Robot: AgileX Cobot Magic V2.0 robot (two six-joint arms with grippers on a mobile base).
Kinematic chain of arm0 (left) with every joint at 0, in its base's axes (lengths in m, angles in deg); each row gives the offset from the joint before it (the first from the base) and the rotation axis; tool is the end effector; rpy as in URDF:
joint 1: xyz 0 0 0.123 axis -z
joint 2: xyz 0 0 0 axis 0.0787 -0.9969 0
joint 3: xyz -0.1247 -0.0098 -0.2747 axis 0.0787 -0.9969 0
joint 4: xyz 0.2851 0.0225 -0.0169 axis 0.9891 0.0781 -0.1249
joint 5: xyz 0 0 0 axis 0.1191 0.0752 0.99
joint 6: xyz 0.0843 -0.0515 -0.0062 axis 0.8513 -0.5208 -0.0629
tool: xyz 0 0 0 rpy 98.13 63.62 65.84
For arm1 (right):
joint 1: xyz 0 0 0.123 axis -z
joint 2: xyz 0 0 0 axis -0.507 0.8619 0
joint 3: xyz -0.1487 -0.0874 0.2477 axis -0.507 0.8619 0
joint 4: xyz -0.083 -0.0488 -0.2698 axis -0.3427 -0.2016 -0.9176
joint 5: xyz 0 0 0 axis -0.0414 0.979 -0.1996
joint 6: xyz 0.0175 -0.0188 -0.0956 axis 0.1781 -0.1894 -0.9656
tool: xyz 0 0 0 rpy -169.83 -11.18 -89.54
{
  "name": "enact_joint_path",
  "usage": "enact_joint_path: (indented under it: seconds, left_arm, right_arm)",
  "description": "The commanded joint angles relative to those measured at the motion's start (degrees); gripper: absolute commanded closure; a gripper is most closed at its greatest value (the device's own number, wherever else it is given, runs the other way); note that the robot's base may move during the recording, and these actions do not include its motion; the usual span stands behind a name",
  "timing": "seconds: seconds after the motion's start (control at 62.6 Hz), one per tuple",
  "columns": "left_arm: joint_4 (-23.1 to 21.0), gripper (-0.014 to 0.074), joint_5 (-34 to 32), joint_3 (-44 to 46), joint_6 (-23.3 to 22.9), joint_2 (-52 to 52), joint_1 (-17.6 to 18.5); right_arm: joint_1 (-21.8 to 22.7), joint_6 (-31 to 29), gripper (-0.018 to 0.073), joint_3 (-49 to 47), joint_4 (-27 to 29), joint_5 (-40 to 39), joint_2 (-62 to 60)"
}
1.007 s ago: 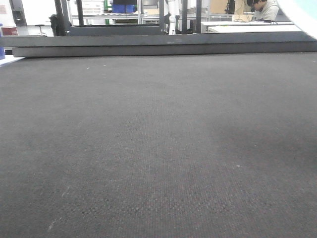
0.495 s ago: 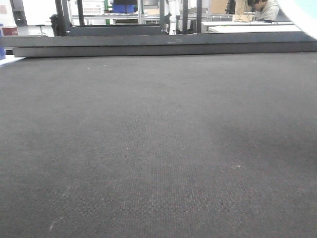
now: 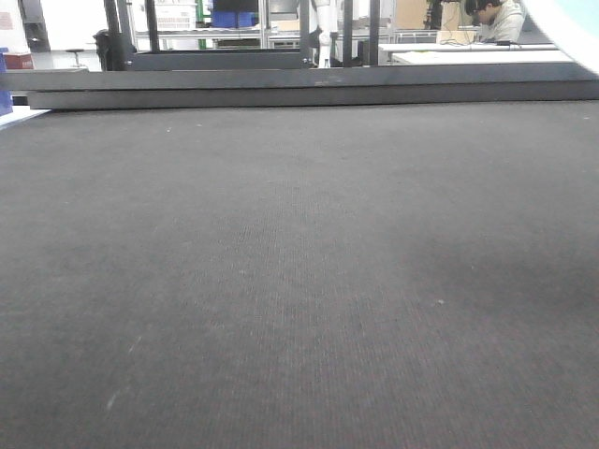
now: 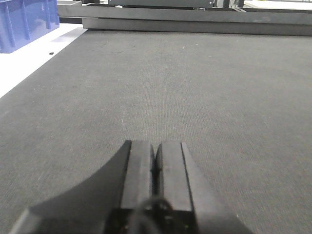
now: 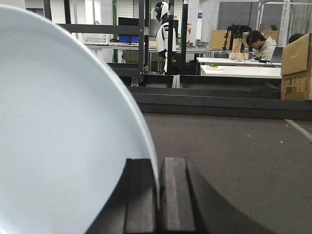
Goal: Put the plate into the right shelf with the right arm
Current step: 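Drive the base away from the table holding the plate in the right gripper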
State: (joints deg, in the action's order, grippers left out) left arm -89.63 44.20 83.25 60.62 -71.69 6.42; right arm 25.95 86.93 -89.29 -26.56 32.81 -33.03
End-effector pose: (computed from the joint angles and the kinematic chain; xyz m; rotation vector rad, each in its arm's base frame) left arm 0.0822 -0.0035 0.1895 0.0433 1.6369 -0.0234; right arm 0.0979 0.0080 0.3105 -0.0284 1.4594 0.1012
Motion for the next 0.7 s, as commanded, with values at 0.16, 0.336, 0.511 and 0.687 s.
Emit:
enact_joint_path:
  seconds: [0.16, 0.336, 0.511, 0.687]
  left_arm:
    - [-0.2, 0.0643, -4.8, -0.5, 0.2, 0.1, 0.4]
    - [-0.2, 0.0643, -4.8, -0.5, 0.2, 0.1, 0.4]
    - [-0.2, 0.0643, -4.8, -0.5, 0.2, 0.1, 0.4]
    - [-0.2, 0.0643, -4.8, -0.5, 0.2, 0.1, 0.4]
  right_arm:
    - [0.3, -0.4, 0.0505, -1.6, 0.3, -5.1, 0.3]
    - [0.3, -0.4, 0.0505, -1.6, 0.3, -5.1, 0.3]
    - [0.3, -0.4, 0.0505, -1.6, 0.3, -5.1, 0.3]
    - [0.3, -0.4, 0.0505, -1.6, 0.3, -5.1, 0.3]
